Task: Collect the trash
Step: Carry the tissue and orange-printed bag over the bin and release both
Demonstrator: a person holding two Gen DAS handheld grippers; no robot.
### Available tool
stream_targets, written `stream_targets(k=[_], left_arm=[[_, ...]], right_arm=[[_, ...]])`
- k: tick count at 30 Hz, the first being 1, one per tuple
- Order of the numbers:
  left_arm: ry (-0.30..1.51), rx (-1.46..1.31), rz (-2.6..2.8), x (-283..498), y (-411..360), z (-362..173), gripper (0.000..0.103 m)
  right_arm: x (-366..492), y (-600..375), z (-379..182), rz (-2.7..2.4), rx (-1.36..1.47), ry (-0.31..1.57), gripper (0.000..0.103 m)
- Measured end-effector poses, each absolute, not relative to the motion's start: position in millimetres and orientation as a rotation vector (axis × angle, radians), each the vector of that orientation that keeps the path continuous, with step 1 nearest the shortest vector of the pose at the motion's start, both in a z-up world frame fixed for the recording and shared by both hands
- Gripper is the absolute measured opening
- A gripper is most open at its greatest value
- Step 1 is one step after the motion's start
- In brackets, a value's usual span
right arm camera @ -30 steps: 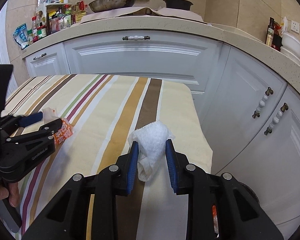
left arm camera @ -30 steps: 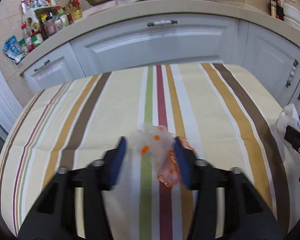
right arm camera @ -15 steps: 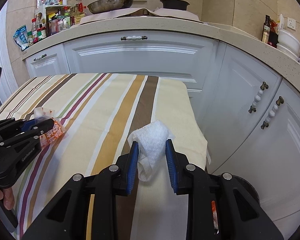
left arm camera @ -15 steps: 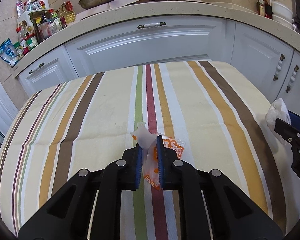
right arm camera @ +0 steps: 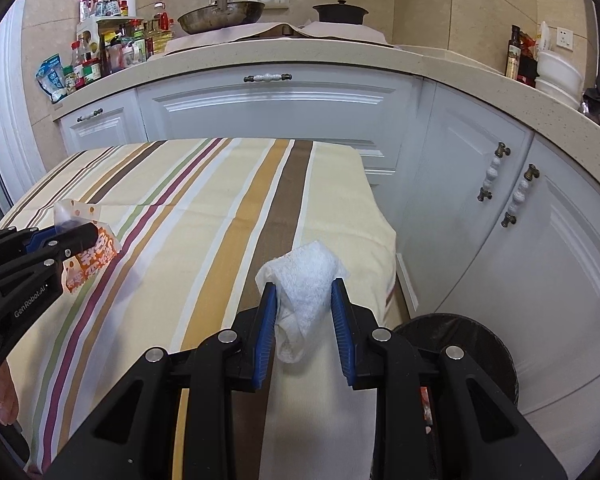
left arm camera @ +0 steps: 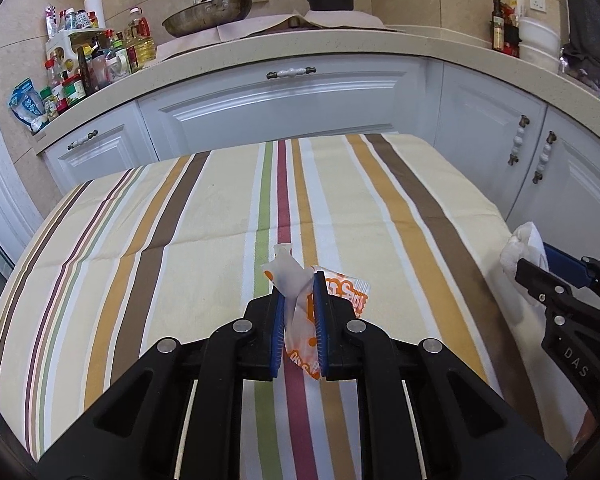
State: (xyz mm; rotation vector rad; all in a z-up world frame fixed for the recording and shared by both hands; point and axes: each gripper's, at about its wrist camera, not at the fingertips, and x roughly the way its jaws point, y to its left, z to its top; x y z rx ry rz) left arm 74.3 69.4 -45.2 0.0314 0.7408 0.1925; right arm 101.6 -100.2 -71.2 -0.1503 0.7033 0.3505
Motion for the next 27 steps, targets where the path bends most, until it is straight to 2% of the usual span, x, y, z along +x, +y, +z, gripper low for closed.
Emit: stream_targets(k=[13,27], left_arm=[[0.726,0.045,0.113,27.3,43.6,-40.8,0.013],[0.689,0.107,-0.072,26.4,-31.9,-34.3,0.013]], right_arm=[[49.0,-128.1,-67.3,0.302,-0.139,0.683,0.029],[25.6,-196.6,-65.3,0.147,-0.075,0.670,0.029]])
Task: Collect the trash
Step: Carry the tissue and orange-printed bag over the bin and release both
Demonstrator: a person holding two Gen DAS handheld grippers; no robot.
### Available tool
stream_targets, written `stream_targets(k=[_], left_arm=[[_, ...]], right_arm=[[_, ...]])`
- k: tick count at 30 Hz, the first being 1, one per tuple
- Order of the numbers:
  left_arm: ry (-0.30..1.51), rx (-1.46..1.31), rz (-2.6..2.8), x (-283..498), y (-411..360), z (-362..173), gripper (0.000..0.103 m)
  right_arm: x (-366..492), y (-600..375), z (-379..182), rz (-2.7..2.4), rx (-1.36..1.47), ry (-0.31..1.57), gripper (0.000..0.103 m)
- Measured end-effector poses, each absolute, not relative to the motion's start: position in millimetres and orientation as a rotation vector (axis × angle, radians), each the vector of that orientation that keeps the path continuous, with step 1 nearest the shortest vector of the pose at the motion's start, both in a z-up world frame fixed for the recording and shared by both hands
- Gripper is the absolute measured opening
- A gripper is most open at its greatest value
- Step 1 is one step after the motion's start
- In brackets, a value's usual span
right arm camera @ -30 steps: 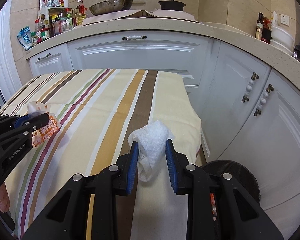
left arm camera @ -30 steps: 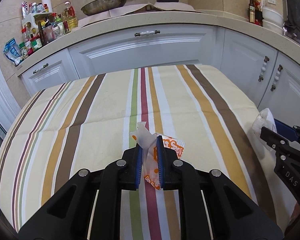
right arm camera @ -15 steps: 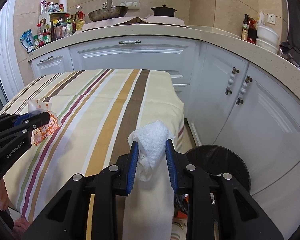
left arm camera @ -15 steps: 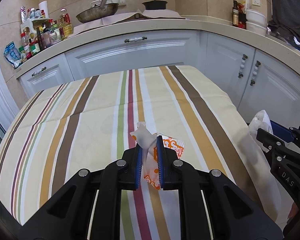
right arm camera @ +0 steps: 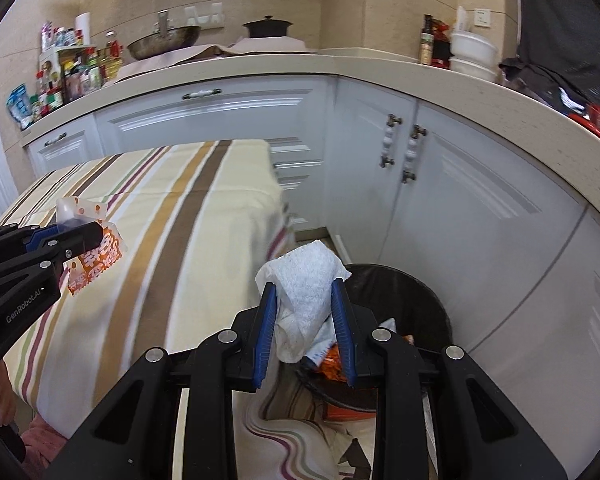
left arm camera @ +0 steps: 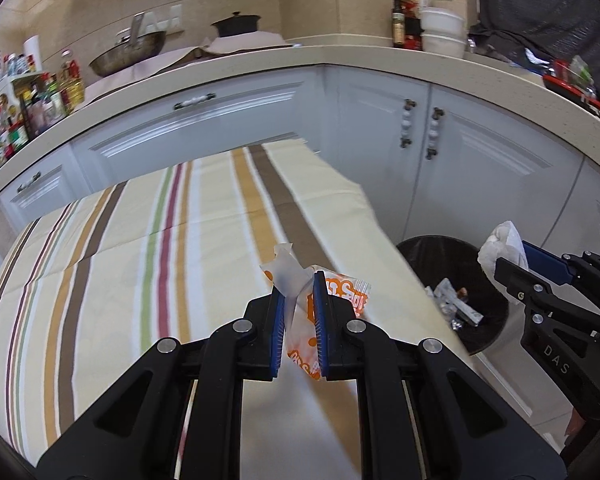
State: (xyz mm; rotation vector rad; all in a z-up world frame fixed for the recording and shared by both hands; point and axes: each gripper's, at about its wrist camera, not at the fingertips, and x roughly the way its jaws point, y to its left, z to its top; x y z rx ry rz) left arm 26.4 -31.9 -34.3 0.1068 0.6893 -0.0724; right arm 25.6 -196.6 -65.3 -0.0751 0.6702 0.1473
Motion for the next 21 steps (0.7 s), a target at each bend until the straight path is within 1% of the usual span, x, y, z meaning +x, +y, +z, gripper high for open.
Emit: stream_targets(k=[12,21], left_arm=[[0.667,0.128,-0.177,49.0,-97.0,-33.4,0.013],[0.673,0.160,-0.207,78.4,-141.6,-44.2,0.013]], right_arm=[[29.3,-257.2,-68.8,0.035,-0.008,0.664,0.029],[55.3,-284.3,-79.5,0.014,0.028,0.673,0.029]])
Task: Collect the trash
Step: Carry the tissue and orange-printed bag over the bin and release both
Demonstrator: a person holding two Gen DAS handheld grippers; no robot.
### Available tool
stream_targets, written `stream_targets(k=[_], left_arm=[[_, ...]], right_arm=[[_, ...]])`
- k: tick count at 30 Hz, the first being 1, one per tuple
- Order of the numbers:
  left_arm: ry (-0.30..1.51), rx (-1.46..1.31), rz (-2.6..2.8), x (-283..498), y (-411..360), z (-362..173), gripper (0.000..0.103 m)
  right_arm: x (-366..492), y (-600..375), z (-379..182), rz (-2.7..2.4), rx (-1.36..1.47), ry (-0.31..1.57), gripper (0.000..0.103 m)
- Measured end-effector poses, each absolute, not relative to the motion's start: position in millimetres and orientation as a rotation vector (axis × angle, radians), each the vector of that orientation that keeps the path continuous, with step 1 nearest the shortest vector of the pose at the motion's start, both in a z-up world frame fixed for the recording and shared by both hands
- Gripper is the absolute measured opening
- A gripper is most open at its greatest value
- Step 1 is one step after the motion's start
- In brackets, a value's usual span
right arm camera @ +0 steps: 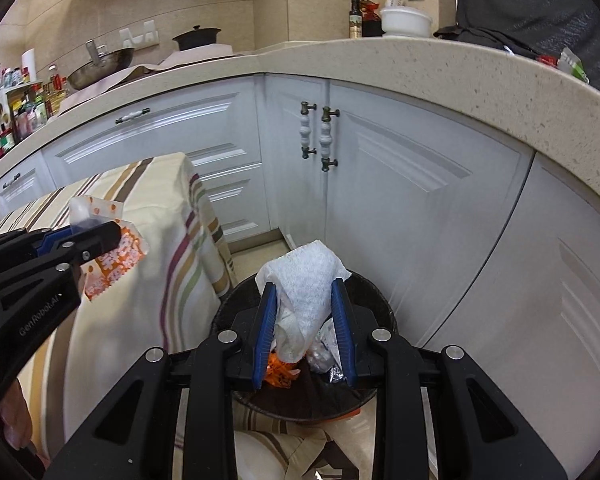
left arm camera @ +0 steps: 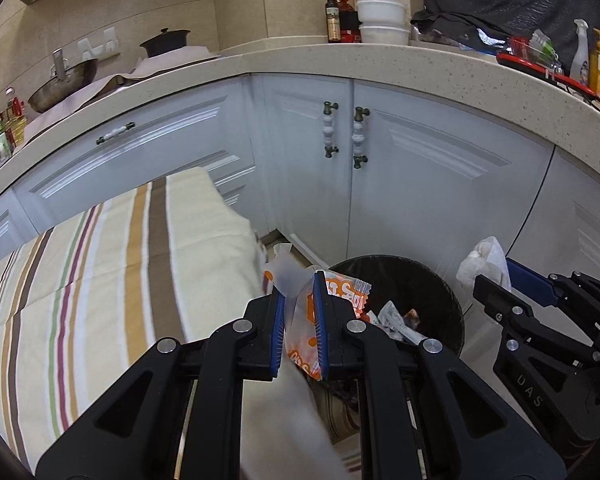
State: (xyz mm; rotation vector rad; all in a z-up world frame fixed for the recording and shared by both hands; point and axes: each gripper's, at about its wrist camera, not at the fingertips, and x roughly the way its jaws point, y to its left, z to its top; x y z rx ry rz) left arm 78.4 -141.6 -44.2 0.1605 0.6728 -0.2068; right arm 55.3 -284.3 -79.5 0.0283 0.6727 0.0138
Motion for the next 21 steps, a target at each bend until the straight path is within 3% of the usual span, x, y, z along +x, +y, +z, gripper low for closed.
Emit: stream_targets(k=[16,20,21], left_arm=[[0.761,0.196,-0.232,132.7,-188.6,-76.4,0.015],[0.782,0.197,-0.232,142.0,-193.3,-79.1,0.019],[0.783,0.195,-0.230,143.2,-193.5,-79.5,0.025]], right_arm=[[102.0,-314.4,-108.7,-0.014,0.081,0.711,0.029],[114.9,-317.5,-118.8,-0.021,0.091,0.731,0.029],[118.5,-318.3,-120.4,-0.022,0.095,0.738,0.033]])
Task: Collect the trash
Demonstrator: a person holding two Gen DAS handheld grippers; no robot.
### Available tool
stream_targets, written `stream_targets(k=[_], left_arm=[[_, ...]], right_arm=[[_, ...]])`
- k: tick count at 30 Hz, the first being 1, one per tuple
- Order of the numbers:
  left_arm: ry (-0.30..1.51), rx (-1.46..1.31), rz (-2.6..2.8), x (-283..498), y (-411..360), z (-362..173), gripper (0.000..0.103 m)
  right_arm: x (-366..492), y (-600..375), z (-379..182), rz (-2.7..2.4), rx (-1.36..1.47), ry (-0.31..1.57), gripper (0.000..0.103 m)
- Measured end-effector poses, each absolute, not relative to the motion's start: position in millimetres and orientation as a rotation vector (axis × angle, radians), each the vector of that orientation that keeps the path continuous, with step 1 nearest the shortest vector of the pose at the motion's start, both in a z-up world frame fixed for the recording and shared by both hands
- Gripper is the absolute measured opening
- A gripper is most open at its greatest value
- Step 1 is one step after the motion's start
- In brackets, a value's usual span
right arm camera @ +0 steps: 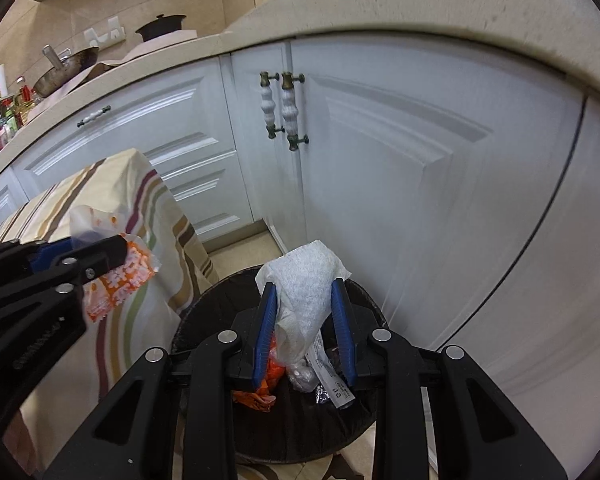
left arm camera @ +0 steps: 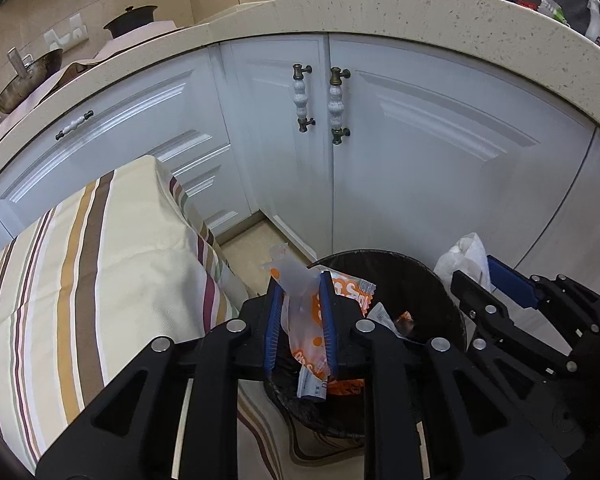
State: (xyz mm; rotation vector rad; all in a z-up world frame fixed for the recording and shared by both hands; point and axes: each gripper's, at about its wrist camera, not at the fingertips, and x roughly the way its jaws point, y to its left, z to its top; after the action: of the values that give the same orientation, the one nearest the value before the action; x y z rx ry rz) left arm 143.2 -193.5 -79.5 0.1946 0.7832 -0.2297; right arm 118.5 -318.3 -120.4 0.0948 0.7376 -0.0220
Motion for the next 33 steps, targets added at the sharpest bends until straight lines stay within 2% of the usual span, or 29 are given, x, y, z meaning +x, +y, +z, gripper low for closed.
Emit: stream_targets(k=[1,3,7,9,14,21,33], left_arm=[[0.787,0.186,-0.230,144.7,-193.4,-80.0,0.028],[0.793,0.178,-0.227,146.3,-192.9,-81.2,0.045],[0.795,0.175,-0.228,146.6,-192.5,-81.3,0.050],[0.791,0.174,-0.229,146.2,-192.4,-80.6,0.056],[0.781,0.170,-0.225,142.3,-191.2,-77.6,0.063],[0.750,0.160,-0.234,131.0,-185.4,-67.9,0.074],[0.697,0.153,-0.260,97.3,-171.8,-46.2,0.083]], right_arm=[[120.0,-319.4,-121.6,-0.025,0.099,0.741,0.043],[121.2,-319.6,-121.5,-0.035,0.099,0.734,0.049],[120.7,-319.3,-118.7,-0.044,0.093,0.724,0.053],[118.2,-319.9,-116.2,-0.046,0.093,0.718,0.055],[114.2,-322.6,-111.3,-0.066,0.092,0.711,0.059],[102.7,-328.0,-103.0,-0.103,0.097,0.695,0.071],[68.1,-323.7,-82.7,-0.126,0.128,0.668,0.078]])
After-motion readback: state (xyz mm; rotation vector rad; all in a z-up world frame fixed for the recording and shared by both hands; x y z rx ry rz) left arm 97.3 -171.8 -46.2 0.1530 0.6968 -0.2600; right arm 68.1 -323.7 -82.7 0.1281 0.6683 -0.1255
